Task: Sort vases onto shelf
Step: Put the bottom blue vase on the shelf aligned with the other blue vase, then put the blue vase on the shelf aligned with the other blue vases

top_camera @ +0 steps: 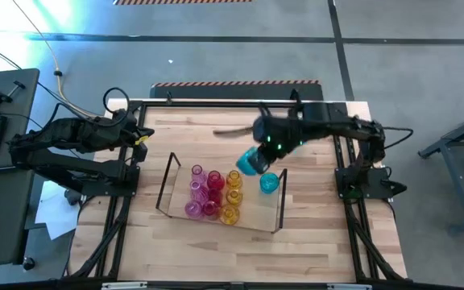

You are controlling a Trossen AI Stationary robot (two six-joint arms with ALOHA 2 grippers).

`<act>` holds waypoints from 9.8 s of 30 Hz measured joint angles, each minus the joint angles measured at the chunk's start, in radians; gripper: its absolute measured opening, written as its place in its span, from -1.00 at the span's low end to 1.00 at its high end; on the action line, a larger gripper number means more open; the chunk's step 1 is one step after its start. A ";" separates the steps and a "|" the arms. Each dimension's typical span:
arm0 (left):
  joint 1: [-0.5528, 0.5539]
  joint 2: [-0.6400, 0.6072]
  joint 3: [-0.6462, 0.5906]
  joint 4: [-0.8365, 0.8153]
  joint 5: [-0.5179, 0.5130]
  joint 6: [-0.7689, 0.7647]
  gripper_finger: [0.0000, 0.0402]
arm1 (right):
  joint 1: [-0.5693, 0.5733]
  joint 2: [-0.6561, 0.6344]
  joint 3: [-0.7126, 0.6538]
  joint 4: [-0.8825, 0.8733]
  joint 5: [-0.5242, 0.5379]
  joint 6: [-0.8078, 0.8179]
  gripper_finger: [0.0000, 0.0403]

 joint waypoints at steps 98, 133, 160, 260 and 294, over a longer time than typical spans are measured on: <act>0.000 0.000 0.000 0.000 0.004 0.033 -1.00 | 0.228 0.014 -0.573 0.134 -0.103 -0.201 -0.92; 0.000 0.000 0.000 0.000 0.003 0.006 -1.00 | 0.236 0.013 -0.573 0.124 -0.125 -0.262 -0.55; 0.000 0.000 0.000 0.000 0.003 -0.003 -1.00 | 0.229 0.008 -0.443 0.022 -0.076 -0.251 -0.55; 0.000 0.000 0.000 0.031 -0.066 -0.126 -1.00 | -0.961 -0.173 -1.064 0.490 -0.062 -0.693 -0.92; 0.000 0.000 0.000 0.031 -0.078 -0.086 -1.00 | -0.228 -0.254 -0.281 0.207 0.038 -0.301 -1.00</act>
